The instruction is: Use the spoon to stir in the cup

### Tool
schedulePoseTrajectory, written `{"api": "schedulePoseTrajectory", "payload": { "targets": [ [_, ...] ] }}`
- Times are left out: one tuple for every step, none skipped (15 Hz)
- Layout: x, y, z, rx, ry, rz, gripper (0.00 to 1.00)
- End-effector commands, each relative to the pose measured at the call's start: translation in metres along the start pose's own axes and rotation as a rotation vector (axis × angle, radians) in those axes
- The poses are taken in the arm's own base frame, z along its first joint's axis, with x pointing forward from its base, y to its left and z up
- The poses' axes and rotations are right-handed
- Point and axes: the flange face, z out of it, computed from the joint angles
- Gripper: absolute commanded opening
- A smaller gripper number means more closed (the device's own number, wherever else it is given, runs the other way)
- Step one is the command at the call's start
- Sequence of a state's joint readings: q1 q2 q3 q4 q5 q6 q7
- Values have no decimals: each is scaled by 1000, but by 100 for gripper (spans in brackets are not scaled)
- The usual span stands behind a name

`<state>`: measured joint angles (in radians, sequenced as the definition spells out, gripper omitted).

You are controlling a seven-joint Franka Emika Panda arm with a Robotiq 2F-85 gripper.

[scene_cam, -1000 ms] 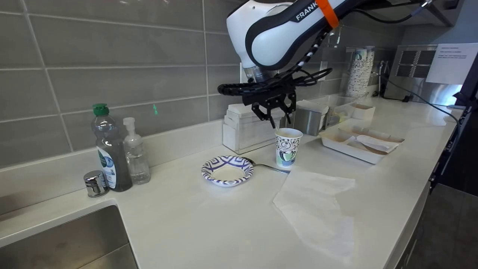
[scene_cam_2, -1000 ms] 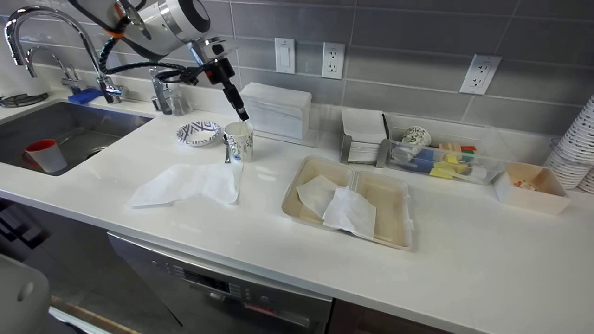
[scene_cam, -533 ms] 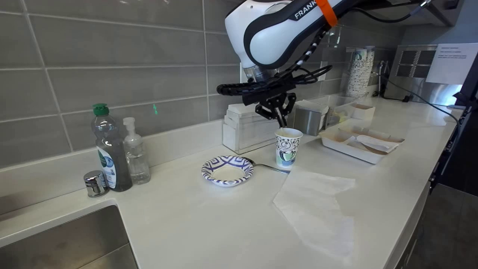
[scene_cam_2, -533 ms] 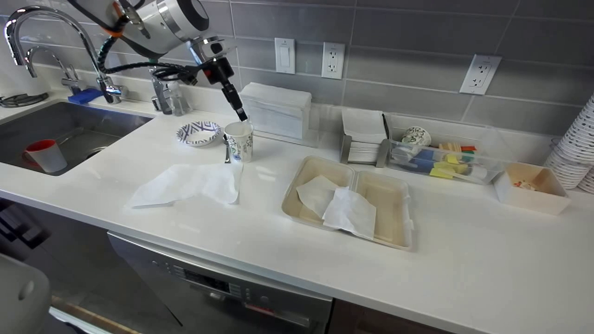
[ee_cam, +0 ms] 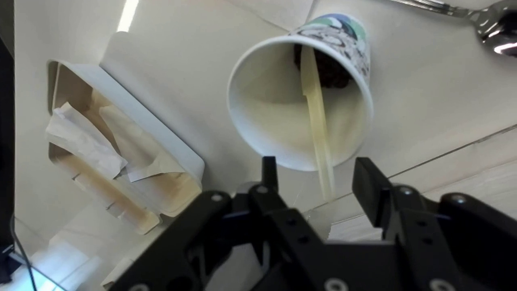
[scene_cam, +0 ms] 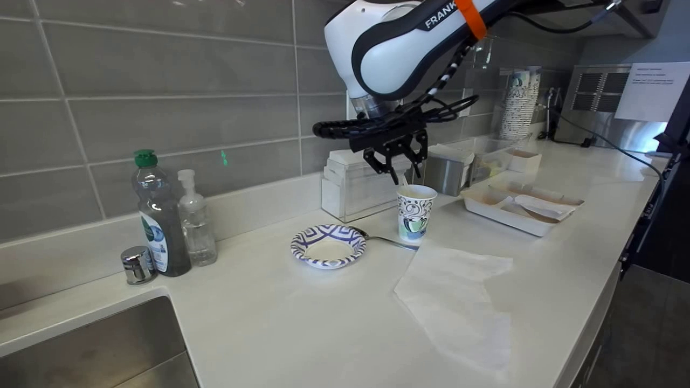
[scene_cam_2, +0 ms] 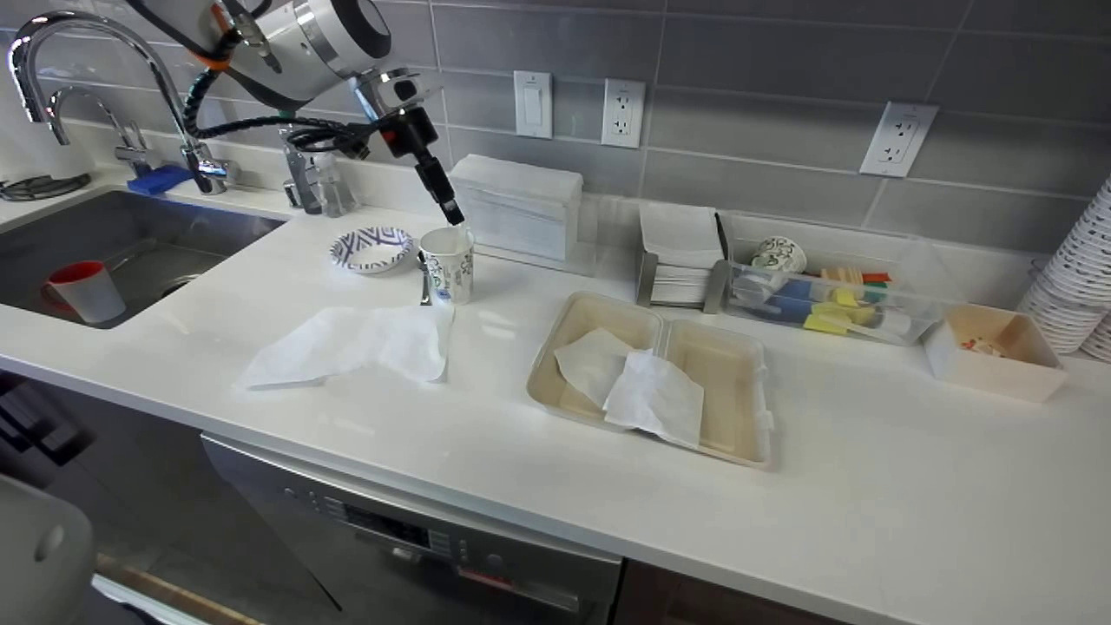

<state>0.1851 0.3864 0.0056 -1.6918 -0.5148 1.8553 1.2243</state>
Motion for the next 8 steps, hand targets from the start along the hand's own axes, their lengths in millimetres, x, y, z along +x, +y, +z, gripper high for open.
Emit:
{"api": "schedulePoseTrajectory", "payload": {
  "targets": [
    [3,-2,6,7,17,3,44],
    [4,-1,8,6,17,9,45],
    [6,0,10,3,18,13,44],
    [7,0,12,3,17,18,40],
    [8,1,13,1,20,22,41],
    [9,1,15,-1,20,24,39],
    [10,1,16,-1,18,25,40],
    [11,1,17,-1,19,27,38]
  ]
}}
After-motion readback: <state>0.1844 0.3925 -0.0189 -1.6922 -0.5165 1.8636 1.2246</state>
